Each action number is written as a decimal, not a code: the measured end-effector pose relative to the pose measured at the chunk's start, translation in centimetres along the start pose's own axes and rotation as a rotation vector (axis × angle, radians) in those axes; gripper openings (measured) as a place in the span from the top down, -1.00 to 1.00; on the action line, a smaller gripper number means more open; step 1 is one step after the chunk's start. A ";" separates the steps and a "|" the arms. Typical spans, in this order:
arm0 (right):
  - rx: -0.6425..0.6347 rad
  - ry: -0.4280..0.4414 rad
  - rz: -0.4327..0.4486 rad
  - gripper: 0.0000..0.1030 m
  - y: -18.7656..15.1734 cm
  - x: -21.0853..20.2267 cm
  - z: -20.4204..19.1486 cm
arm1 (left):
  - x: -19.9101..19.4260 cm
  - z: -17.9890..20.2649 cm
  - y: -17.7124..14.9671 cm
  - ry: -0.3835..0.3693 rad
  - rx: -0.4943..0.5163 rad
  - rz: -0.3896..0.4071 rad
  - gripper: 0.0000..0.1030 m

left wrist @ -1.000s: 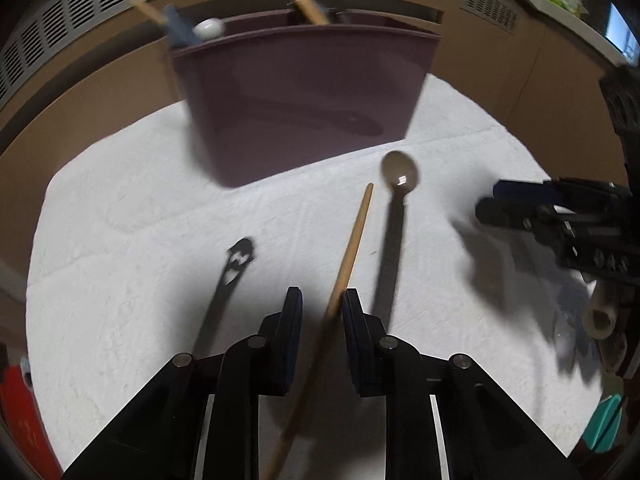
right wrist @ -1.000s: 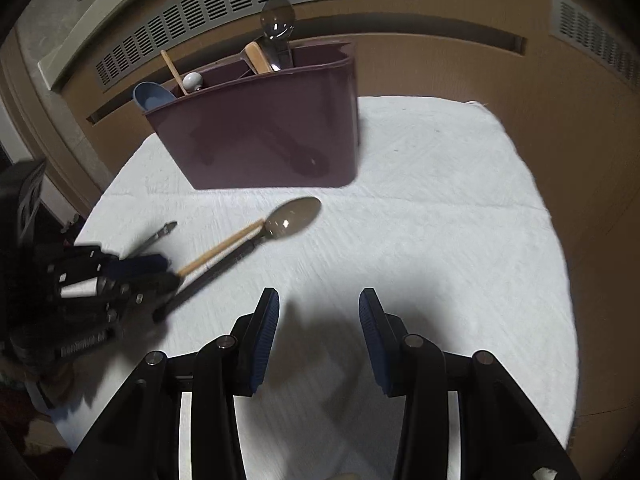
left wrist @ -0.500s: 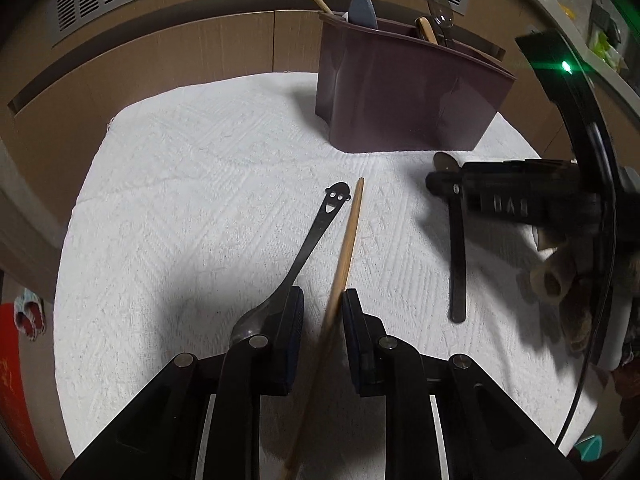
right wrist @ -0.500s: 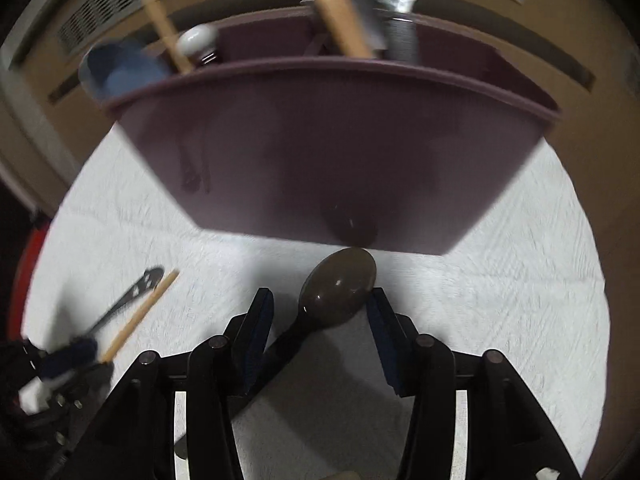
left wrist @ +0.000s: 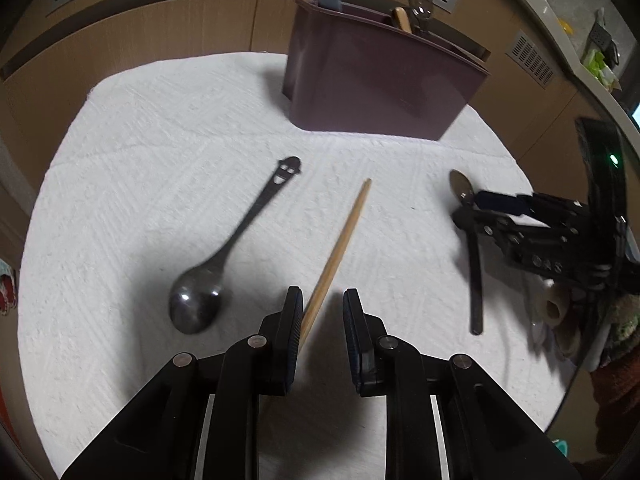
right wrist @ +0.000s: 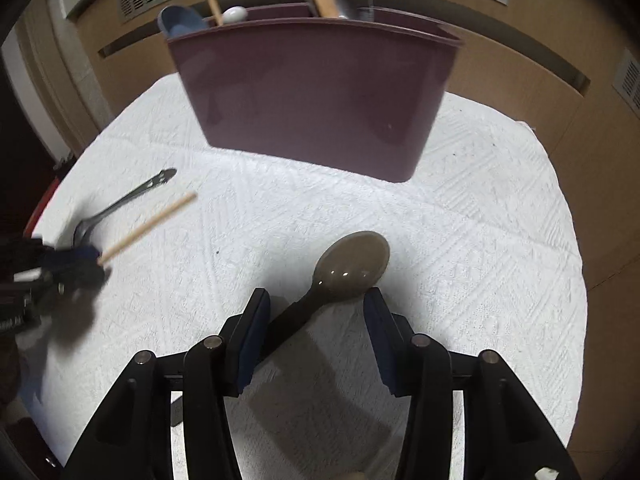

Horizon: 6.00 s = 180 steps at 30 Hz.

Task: Organize utensils
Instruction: 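Lift the chopstick with left tool while right tool lifts the brown spoon toward the caddy, then lower both held utensils into the caddy and open both tools, then move left tool to the smiley steel spoon while right tool approaches the white plastic spoon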

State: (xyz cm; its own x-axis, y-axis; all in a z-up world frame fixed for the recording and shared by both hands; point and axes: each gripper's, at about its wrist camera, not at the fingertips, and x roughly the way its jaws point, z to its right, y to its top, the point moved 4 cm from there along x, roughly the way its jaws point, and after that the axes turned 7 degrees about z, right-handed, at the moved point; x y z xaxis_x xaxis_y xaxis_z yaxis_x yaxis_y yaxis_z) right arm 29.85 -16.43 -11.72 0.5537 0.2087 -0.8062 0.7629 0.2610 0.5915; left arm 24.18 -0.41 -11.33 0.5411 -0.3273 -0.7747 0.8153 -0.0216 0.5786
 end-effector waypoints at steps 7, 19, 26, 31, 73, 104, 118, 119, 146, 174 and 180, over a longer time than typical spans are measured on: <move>0.034 -0.090 0.036 0.33 2.5 1.5 -1.4 | 0.0 0.2 -0.1 -0.001 0.003 -0.012 0.56; -0.028 -0.019 0.179 0.35 1.1 -4.9 -1.3 | 2.8 3.7 2.4 -0.004 0.251 -0.061 0.22; 0.018 -0.033 0.239 0.35 -0.7 -7.7 0.9 | 4.4 4.3 4.6 0.032 0.258 -0.091 0.89; 0.035 -0.032 0.291 0.35 -1.1 -9.9 1.6 | 1.4 4.7 4.6 0.012 0.225 0.000 0.90; -0.272 0.174 0.086 0.41 2.0 -1.0 -9.1 | -8.7 -2.1 5.3 -0.059 -0.105 0.341 0.89; 0.127 0.091 0.876 0.41 17.9 -22.5 4.8 | -16.3 7.5 23.0 -0.110 0.130 0.728 0.90; 0.141 0.101 0.606 0.39 17.2 -6.0 5.2 | -5.4 3.3 23.2 -0.134 0.047 0.529 0.86; 0.147 0.117 0.560 0.37 16.9 -5.0 5.3 | -5.0 3.2 22.9 -0.144 0.039 0.513 0.85; 0.179 0.043 0.088 0.32 -10.6 -9.7 3.0 | -4.7 -5.5 -0.6 0.084 -0.089 0.209 0.32; 0.092 0.002 0.127 0.50 -5.9 -4.7 0.4 | -0.5 2.6 -0.6 -0.177 -0.040 0.046 0.25; 0.133 -0.018 0.130 0.47 -6.5 -5.2 1.9 | -1.5 2.7 1.5 -0.168 -0.004 0.094 0.20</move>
State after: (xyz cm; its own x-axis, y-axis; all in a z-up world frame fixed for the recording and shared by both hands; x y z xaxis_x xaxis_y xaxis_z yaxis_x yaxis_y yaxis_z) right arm 22.67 -21.03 -11.45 0.6556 0.2157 -0.7237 0.7211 0.1056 0.6847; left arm 24.06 -2.52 -8.64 0.5730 -0.4808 -0.6637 0.7641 0.0205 0.6448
